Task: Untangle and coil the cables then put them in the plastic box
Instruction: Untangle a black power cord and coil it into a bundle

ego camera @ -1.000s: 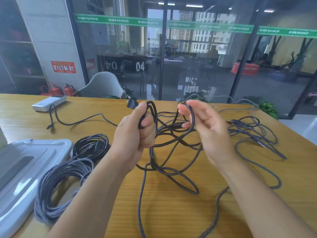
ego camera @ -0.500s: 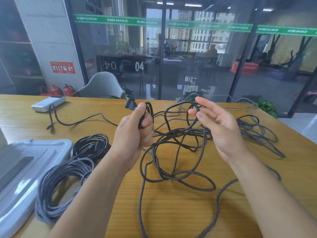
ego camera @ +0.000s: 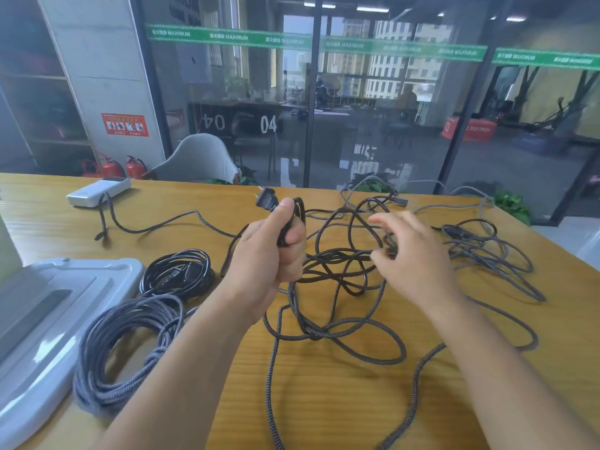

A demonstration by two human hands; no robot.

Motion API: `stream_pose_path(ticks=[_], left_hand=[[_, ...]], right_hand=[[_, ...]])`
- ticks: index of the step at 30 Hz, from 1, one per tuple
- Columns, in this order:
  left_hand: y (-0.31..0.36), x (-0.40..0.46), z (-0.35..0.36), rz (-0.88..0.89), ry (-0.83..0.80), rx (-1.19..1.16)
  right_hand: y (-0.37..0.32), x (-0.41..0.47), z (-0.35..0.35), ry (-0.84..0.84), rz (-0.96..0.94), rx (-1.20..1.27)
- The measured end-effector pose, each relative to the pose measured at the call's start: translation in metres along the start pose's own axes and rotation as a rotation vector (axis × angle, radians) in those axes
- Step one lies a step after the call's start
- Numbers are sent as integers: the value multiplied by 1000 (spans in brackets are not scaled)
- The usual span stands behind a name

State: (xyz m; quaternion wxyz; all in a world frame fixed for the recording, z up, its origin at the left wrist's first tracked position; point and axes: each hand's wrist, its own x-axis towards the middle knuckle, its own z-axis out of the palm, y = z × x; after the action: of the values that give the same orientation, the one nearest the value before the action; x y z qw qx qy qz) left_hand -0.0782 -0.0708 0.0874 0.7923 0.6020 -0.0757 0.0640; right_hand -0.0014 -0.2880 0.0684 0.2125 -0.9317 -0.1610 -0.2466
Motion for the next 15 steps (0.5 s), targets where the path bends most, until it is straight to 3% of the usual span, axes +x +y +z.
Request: stream_pose_path(ticks=[2, 4, 6, 8, 9, 12, 15], left_hand=[[-1, 0, 2, -16, -17, -10], [0, 0, 2, -29, -18, -30], [1, 0, 1, -33, -10, -52], [5, 0, -2, -36, -6, -83], [7, -1, -3, -38, -9, -102], [17, -3, -10, -27, -29, -186], [25, -6, -17, -11, -31, -245]], right_hand=[[-4, -3, 8, 84, -216, -104], [-16, -7, 8, 141, -498, -6], [-34, -17, 6, -101, -617, 241], [-42, -24, 8, -436, -484, 407], [-39, -23, 11, -525, -429, 382], [-12, -12, 17, -534, -346, 197], [0, -8, 15, -441, -283, 214]])
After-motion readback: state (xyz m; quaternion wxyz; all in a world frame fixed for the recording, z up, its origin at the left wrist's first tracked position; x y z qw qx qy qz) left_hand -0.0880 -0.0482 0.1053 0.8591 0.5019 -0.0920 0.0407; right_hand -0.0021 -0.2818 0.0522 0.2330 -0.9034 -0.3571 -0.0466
